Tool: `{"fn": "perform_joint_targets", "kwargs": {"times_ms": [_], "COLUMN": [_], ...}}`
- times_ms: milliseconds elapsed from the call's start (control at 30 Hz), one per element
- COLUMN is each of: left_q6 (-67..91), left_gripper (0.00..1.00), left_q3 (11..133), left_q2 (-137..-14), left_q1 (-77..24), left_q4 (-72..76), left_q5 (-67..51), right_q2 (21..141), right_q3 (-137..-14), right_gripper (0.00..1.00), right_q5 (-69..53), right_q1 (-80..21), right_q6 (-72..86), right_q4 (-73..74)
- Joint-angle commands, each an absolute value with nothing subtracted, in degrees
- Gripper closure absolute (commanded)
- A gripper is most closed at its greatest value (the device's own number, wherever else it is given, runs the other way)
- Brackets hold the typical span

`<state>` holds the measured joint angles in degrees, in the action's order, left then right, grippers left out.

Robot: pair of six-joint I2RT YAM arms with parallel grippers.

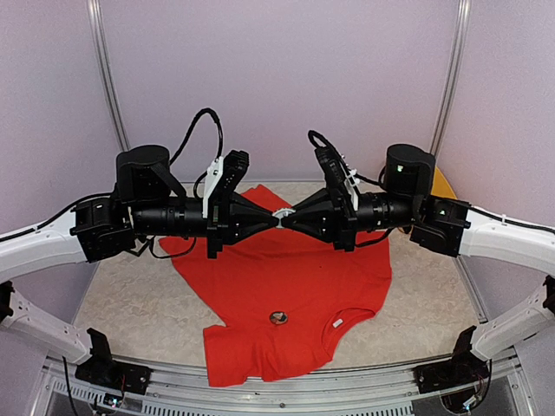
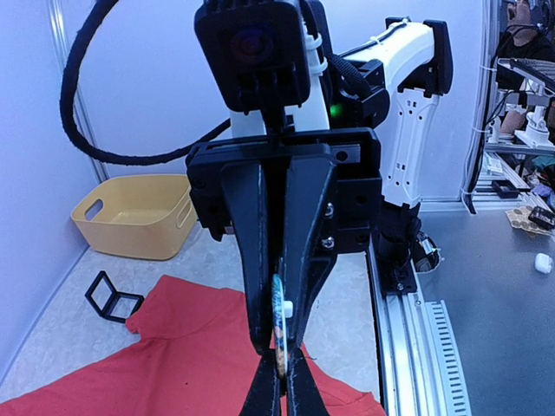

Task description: Pin the brooch onto the clothing

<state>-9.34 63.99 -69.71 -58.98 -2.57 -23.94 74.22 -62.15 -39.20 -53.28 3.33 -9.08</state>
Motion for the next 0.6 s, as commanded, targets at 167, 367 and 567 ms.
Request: {"fn": "perform_joint_targets", "kwargs": {"times_ms": [167, 367, 567], "left_q6": [-12.0, -10.7, -9.7], "left_gripper": [1.00, 1.00, 1.00], "left_q3": [65.0, 63.2, 63.8], "left_q2": [-70.8, -68.7, -68.0], "left_q1": [-63.6, -62.5, -61.2], "left_q4": [-3.1, -2.0, -3.3], "left_q5": [-28.7, -20.0, -18.6], "right_q2": [75.5, 70.5, 66.8], "right_q3": [-63.9, -58.9, -56.6], "right_gripper": [0.83, 0.55, 0.55], "right_q5": [-27.0, -46.1, -46.5], "right_q1": [-53.0, -53.0, -52.6], "right_q6": [3.4, -7.6, -7.9], "right_q4": [-7.1, -7.0, -6.5]}}
